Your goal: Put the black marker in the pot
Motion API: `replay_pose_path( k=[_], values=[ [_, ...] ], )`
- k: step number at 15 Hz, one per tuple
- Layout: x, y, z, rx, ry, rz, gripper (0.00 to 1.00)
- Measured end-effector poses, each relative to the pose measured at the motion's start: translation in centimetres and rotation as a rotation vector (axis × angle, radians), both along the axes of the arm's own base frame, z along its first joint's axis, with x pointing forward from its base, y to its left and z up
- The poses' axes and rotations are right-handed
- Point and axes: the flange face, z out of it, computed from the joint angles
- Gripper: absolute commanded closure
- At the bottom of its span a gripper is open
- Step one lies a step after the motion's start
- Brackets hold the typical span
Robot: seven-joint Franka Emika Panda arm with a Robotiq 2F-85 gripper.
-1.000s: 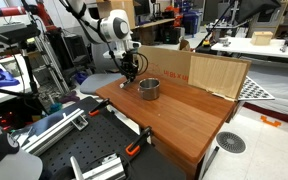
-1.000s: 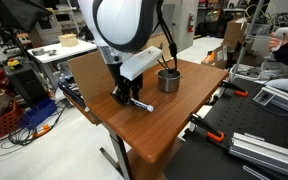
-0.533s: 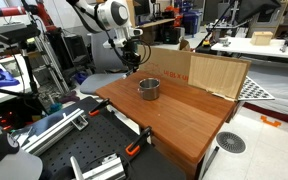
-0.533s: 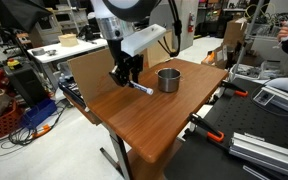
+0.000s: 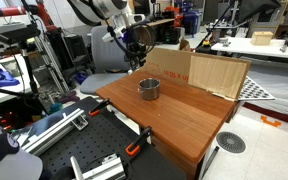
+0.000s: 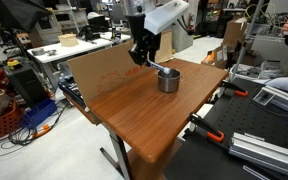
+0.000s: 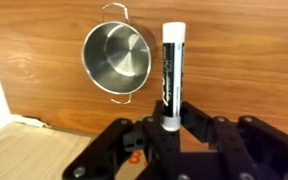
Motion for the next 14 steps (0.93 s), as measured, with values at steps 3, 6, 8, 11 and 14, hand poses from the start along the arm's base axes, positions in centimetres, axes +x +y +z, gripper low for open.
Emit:
replay_pose_path(
  k=[3, 6, 8, 11, 14],
  values=[
    [-0.2, -2.9, 1.5, -0.039, -0.045, -0.039, 0.94],
    [-0.1, -5.2, 2.4, -0.071, -0.082, -0.053, 0.94],
    [-0.1, -6.0, 2.4, -0.082, -0.112, -0.041, 0.94],
    [-0.5, -6.2, 1.9, -0.078, -0.161, -0.015, 0.94],
    [-0.9, -6.0, 1.4, -0.083, -0.220, -0.004, 0.94]
  ],
)
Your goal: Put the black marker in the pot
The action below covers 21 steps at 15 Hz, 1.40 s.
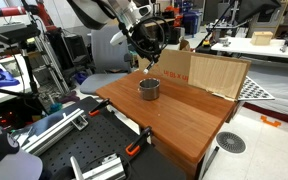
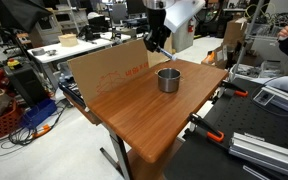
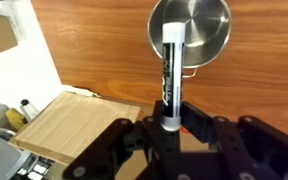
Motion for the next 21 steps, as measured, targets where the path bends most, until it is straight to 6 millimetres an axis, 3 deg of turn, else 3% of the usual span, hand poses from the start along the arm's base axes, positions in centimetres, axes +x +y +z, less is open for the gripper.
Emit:
replay_pose_path(
  k=[7, 13, 21],
  values=[
    [-1.0, -0.8, -1.5, -0.012, -0.068, -0.012, 0.94],
    [-1.4, -0.7, -4.6, -0.011, -0.064, -0.048, 0.94],
    [-0.8, 0.3, -4.9, -0.040, -0.220, -0.055, 0.94]
  ],
)
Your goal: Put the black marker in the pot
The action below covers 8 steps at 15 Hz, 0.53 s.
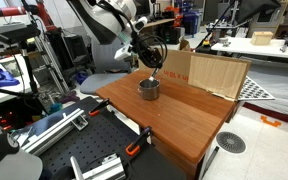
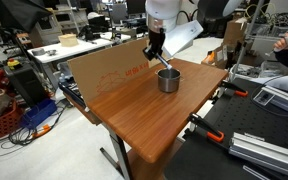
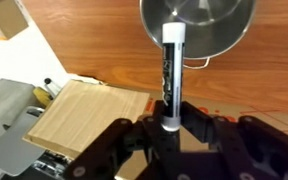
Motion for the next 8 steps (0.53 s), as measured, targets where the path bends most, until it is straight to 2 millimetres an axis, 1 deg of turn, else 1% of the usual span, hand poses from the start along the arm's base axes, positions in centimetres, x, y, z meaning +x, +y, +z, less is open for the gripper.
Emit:
replay_pose_path(
  k=[5, 8],
  values=[
    [-0.8, 0.6, -3.1, -0.016, 0.029, -0.008, 0.94],
    [-1.0, 1.1, -4.4, -0.029, 0.043, -0.011, 0.94]
  ],
)
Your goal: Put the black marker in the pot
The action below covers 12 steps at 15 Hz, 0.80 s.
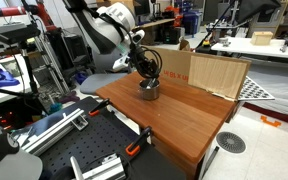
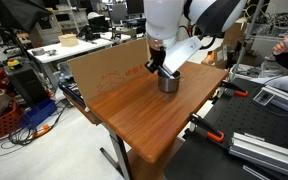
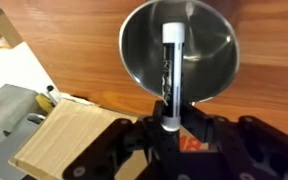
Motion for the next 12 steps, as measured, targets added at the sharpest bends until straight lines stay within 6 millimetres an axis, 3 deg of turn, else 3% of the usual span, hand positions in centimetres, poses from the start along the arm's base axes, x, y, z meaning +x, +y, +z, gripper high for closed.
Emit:
replay_pose_path(
  k=[1, 2, 5, 10, 12],
  values=[
    [0.00, 0.05, -0.26, -0.003, 0.003, 0.000, 0.94],
    [0.08, 0.08, -0.33, -0.004, 0.003, 0.000, 0.50],
    [0.16, 0.03, -0.32, -0.007, 0.002, -0.002, 0.37],
    [0.33, -0.28, -0.26, -0.015, -0.001, -0.014, 0.01],
    [0.33, -0.29, -0.28, -0.015, 0.000, -0.014, 0.00]
  ],
)
